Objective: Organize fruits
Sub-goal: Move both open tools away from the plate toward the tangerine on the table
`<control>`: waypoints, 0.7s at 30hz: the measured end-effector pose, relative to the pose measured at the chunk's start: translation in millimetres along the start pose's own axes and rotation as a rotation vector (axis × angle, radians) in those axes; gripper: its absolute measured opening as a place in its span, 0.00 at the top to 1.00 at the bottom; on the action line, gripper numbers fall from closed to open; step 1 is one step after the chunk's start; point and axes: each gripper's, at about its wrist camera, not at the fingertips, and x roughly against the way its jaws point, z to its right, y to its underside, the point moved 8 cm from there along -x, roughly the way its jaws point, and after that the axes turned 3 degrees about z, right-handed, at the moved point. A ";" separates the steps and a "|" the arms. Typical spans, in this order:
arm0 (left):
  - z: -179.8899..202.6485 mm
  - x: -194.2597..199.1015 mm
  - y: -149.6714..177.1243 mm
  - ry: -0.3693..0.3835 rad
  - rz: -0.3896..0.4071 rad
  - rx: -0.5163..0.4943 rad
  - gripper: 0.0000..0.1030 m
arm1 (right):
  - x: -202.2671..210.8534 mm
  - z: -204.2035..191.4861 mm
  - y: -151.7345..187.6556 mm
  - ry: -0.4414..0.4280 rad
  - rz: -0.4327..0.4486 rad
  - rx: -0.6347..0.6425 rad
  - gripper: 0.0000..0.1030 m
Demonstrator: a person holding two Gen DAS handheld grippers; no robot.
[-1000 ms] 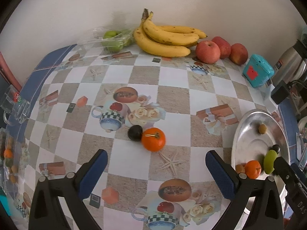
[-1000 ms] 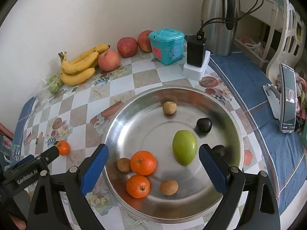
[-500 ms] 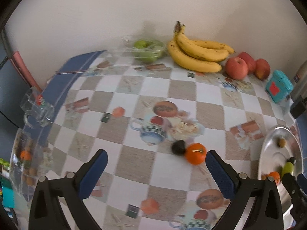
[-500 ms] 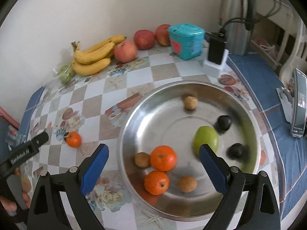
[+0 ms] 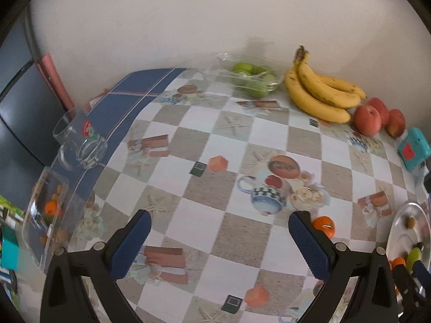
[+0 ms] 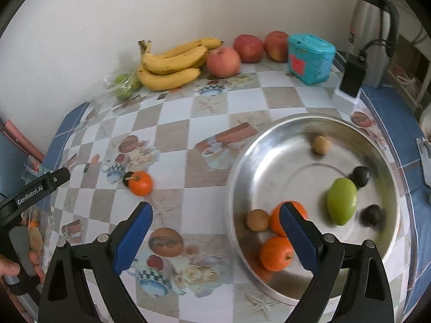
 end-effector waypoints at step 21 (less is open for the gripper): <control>3.6 -58.7 26.6 0.028 -0.166 0.032 0.00 | -61.0 -52.7 6.5 -0.148 -0.080 0.004 0.08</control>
